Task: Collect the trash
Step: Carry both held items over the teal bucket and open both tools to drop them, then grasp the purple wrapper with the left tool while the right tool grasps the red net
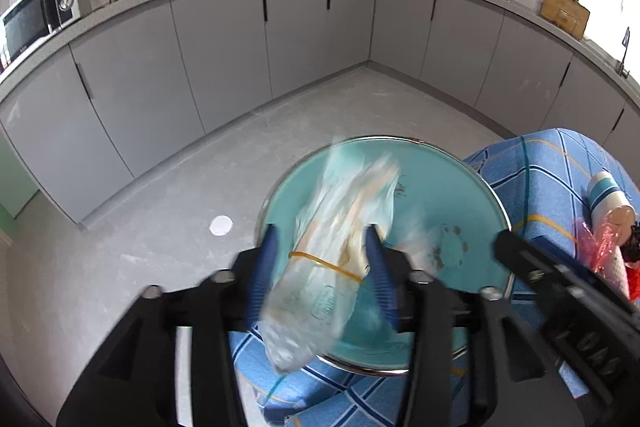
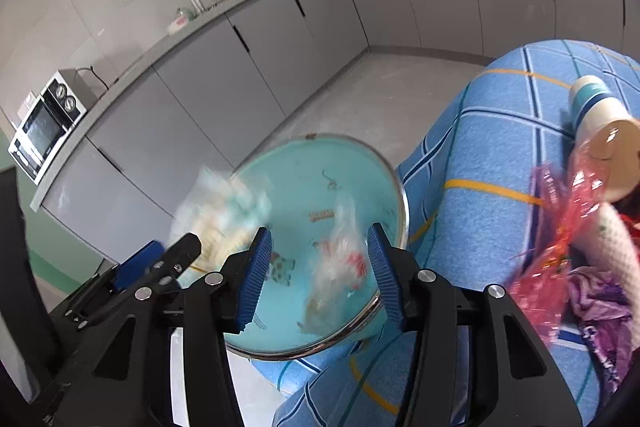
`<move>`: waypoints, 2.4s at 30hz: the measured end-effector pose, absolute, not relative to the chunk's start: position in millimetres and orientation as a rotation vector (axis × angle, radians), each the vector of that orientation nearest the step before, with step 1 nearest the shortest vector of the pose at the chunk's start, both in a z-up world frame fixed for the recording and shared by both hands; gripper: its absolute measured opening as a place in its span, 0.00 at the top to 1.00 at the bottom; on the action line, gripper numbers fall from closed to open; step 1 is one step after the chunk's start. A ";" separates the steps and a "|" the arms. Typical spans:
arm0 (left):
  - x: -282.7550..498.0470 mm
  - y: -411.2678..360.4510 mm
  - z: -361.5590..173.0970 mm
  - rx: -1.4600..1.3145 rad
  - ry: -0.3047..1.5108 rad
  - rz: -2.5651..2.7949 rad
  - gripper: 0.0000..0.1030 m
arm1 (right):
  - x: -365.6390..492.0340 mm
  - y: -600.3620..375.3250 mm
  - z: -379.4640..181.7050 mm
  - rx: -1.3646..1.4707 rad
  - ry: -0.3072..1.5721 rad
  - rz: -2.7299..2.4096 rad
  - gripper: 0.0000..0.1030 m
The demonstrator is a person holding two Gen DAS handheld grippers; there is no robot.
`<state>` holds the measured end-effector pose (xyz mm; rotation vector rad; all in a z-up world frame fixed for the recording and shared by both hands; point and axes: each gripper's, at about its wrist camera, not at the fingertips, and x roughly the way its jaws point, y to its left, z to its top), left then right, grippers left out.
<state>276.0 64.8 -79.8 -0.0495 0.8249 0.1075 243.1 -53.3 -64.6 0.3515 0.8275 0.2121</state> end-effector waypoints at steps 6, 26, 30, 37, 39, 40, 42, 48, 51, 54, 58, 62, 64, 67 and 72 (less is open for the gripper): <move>267.4 63.1 -68.8 -0.031 0.795 0.123 0.36 | 221.6 -71.5 -45.5 0.379 0.774 0.185 0.51; 216.7 21.3 -36.3 0.007 0.730 0.077 0.06 | 146.0 -125.7 -13.0 0.352 0.673 0.068 0.44; 210.1 7.4 -35.0 0.022 0.734 0.046 0.06 | 131.0 -144.1 -12.8 0.360 0.663 0.033 0.44; 196.9 -22.5 -33.7 0.052 0.731 -0.025 0.06 | 109.7 -173.4 -18.0 0.366 0.656 -0.039 0.44; 191.3 -34.1 -36.1 0.065 0.733 -0.058 0.06 | 101.5 -185.8 -20.3 0.370 0.651 -0.076 0.44; 189.5 -38.5 -37.8 0.069 0.737 -0.069 0.06 | 98.1 -190.9 -21.3 0.369 0.650 -0.094 0.44; 187.2 -46.9 -41.4 0.074 0.747 -0.093 0.06 | 89.7 -203.5 -26.5 0.371 0.654 -0.129 0.44; 178.5 -74.9 -52.7 0.092 0.771 -0.169 0.06 | 62.3 -240.2 -43.1 0.397 0.685 -0.226 0.44; 173.6 -91.2 -58.2 0.110 0.779 -0.204 0.06 | 51.8 -253.8 -52.3 0.393 0.707 -0.267 0.44; 169.0 -106.9 -63.5 0.124 0.791 -0.238 0.06 | 41.2 -266.5 -64.5 0.416 0.736 -0.303 0.45; 161.1 -129.6 -68.2 0.130 0.807 -0.286 0.06 | 27.7 -277.0 -72.8 0.444 0.753 -0.333 0.45; 153.3 -152.0 -71.4 0.146 0.815 -0.322 0.07 | 19.1 -283.4 -76.4 0.458 0.762 -0.340 0.45; 150.3 -163.1 -76.0 0.149 0.833 -0.348 0.12 | 17.5 -286.0 -78.1 0.470 0.766 -0.342 0.45; 147.7 -173.7 -87.0 0.165 0.864 -0.355 0.19 | 13.2 -290.1 -79.5 0.498 0.770 -0.337 0.45; 149.7 -172.5 -100.1 0.146 0.910 -0.356 0.22 | 10.3 -290.7 -81.4 0.550 0.780 -0.305 0.45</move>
